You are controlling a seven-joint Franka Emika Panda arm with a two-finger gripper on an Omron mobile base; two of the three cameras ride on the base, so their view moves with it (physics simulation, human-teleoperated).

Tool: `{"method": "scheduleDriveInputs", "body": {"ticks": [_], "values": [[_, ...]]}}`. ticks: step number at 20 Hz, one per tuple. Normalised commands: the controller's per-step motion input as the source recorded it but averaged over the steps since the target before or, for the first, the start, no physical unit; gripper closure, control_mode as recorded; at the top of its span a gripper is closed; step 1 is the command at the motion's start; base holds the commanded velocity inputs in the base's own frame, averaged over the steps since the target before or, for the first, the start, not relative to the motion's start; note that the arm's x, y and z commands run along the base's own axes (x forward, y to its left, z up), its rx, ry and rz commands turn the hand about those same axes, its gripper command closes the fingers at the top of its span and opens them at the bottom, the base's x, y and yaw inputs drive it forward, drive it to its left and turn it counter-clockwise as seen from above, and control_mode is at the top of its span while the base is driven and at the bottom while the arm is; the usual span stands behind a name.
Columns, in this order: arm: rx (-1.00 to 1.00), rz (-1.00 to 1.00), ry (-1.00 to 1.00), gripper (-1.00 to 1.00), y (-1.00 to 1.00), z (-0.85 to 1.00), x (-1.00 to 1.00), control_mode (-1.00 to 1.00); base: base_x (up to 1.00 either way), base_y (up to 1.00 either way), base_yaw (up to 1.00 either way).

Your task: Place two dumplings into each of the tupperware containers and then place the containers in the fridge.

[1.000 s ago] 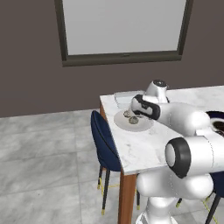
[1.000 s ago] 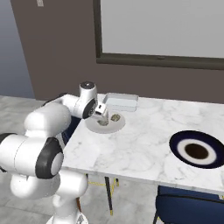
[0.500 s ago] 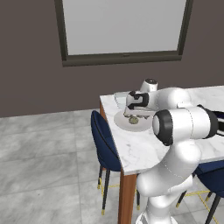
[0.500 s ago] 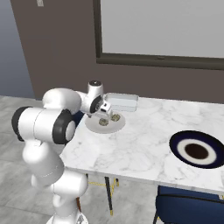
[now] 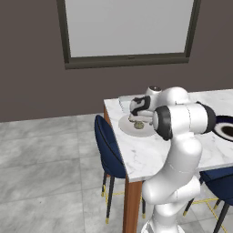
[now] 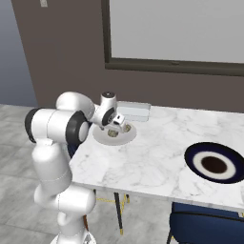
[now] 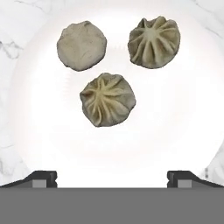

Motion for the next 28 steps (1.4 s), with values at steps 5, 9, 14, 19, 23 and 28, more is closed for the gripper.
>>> {"method": "scheduleDriveInputs", "body": {"ticks": [5,9,14,19,23,28], "values": [[0.00,0.00,0.00,-1.00,0.00,-0.25,0.40,-1.00,0.00,0.00,0.00],[-0.01,-0.01,-0.01,-1.00,0.00,-0.42,0.24,-1.00,0.00,0.00,0.00],[0.00,0.00,-0.02,-1.00,0.00,-0.23,0.32,-1.00,0.00,0.00,0.00],[-0.01,0.00,-0.03,-1.00,0.00,-0.38,0.18,-1.00,0.00,0.00,0.00],[-0.06,0.00,-0.03,1.00,0.00,-0.52,0.07,-1.00,0.00,0.00,0.00],[-0.03,-0.01,-0.05,1.00,0.00,-0.42,0.01,-1.00,0.00,0.00,0.00]]}}
